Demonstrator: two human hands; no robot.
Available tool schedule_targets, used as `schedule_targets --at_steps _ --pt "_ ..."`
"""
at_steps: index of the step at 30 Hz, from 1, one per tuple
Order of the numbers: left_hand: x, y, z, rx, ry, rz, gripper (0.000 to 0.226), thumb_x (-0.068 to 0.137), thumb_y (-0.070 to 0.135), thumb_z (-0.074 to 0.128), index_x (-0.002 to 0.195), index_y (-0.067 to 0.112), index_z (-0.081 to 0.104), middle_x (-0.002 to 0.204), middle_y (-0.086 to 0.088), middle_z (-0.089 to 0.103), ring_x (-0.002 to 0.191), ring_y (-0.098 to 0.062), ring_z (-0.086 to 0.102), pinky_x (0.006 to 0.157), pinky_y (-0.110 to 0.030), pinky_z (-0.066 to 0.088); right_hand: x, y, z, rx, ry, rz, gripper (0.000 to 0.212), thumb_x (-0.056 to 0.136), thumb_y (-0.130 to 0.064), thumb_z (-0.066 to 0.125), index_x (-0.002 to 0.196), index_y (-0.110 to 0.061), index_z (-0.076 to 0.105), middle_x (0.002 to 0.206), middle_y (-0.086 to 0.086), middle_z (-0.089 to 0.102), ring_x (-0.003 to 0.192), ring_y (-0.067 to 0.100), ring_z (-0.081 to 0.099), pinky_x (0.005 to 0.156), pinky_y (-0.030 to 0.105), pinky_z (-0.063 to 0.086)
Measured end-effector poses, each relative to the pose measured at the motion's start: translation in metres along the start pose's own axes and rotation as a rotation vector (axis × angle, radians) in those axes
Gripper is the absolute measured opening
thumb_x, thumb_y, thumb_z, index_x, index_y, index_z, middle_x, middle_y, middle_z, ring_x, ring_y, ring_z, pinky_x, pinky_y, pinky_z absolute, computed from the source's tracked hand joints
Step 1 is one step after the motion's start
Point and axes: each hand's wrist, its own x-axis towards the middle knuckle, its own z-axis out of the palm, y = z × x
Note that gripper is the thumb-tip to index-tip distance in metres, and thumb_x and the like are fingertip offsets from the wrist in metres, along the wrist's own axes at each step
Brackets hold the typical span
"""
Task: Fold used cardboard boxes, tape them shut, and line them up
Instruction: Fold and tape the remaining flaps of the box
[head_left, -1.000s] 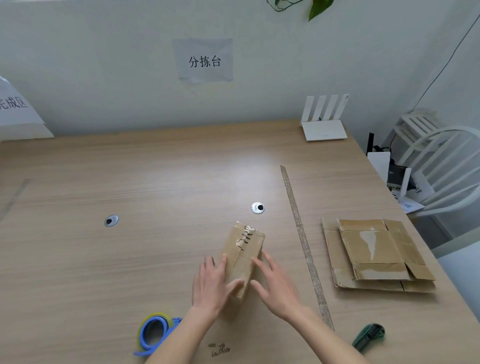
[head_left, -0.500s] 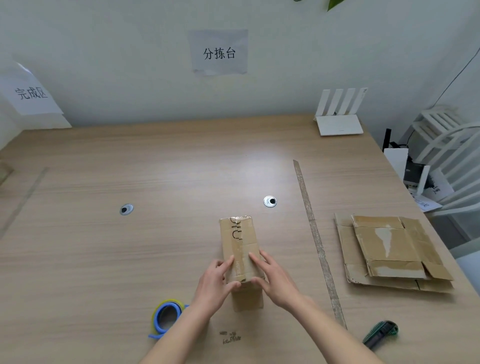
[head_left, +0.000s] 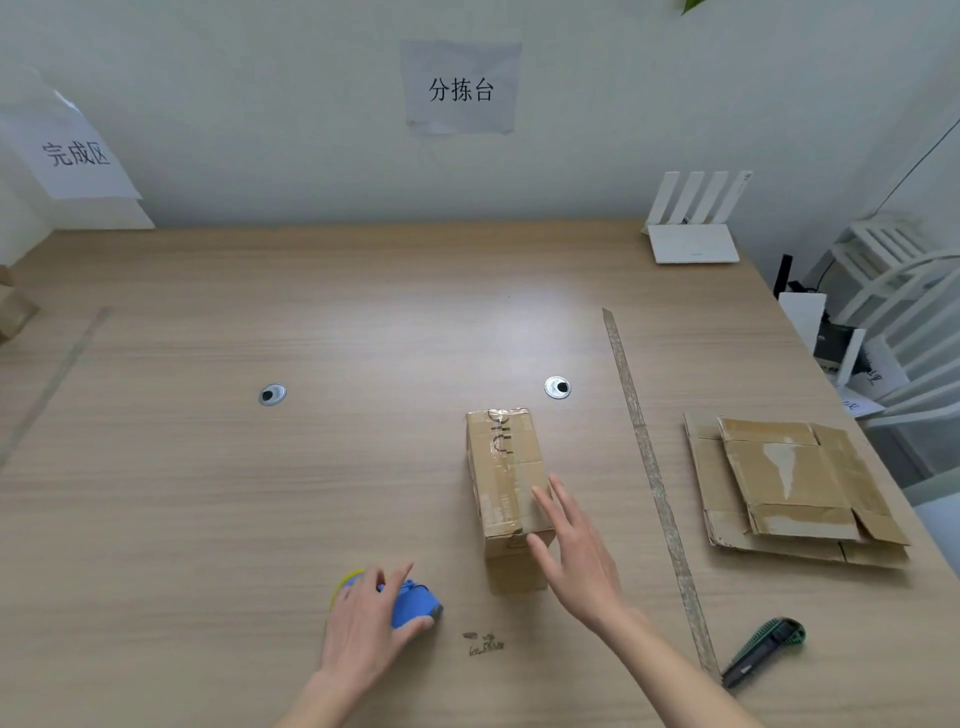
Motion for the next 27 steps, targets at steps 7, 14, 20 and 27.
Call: schedule_targets --at_steps 7,14,20,27 --pt "-0.001 0.000 0.023 0.067 -0.018 -0.049 0.066 0.087 0.069 0.041 0.146 0.039 0.048 0.076 0.001 0.047 0.058 -0.019 0.036 0.059 -0.032 0.036 -0.018 -0.013 0.012 -0.068 0.088 -0.018 0.065 0.098 -0.032 0.057 0.156 -0.037 0.029 0.166 -0.020 0.008 0.147 0.009 0.030 0.116 0.039 0.036" --pt "-0.002 0.004 -0.028 -0.148 0.016 -0.042 0.064 0.084 0.067 0.046 0.146 0.056 0.033 0.091 0.008 0.045 0.080 -0.012 0.048 0.063 -0.022 0.040 -0.013 -0.056 0.010 -0.066 0.021 -0.132 0.059 0.099 -0.024 0.054 0.153 -0.038 0.035 0.163 -0.024 0.017 0.148 0.001 0.024 0.112 0.023 0.037" --pt "0.012 0.005 -0.120 -0.172 0.094 0.196 0.062 0.076 0.073 0.052 0.135 0.061 0.039 0.094 0.016 0.047 0.083 -0.007 0.051 0.064 -0.019 0.042 0.030 -0.118 -0.016 0.215 -0.283 -0.068 0.066 0.099 -0.026 0.060 0.156 -0.031 0.029 0.160 -0.011 0.032 0.147 0.005 0.030 0.121 0.035 0.028" --pt "0.013 0.009 -0.217 -0.176 0.229 0.329 0.060 0.076 0.076 0.055 0.131 0.057 0.043 0.099 0.019 0.053 0.088 -0.003 0.052 0.068 -0.021 0.043 0.058 -0.197 -0.070 0.355 -0.253 -0.094 0.040 0.095 -0.010 0.065 0.134 -0.020 0.061 0.112 -0.013 0.066 0.106 -0.005 0.061 0.102 0.024 0.048"
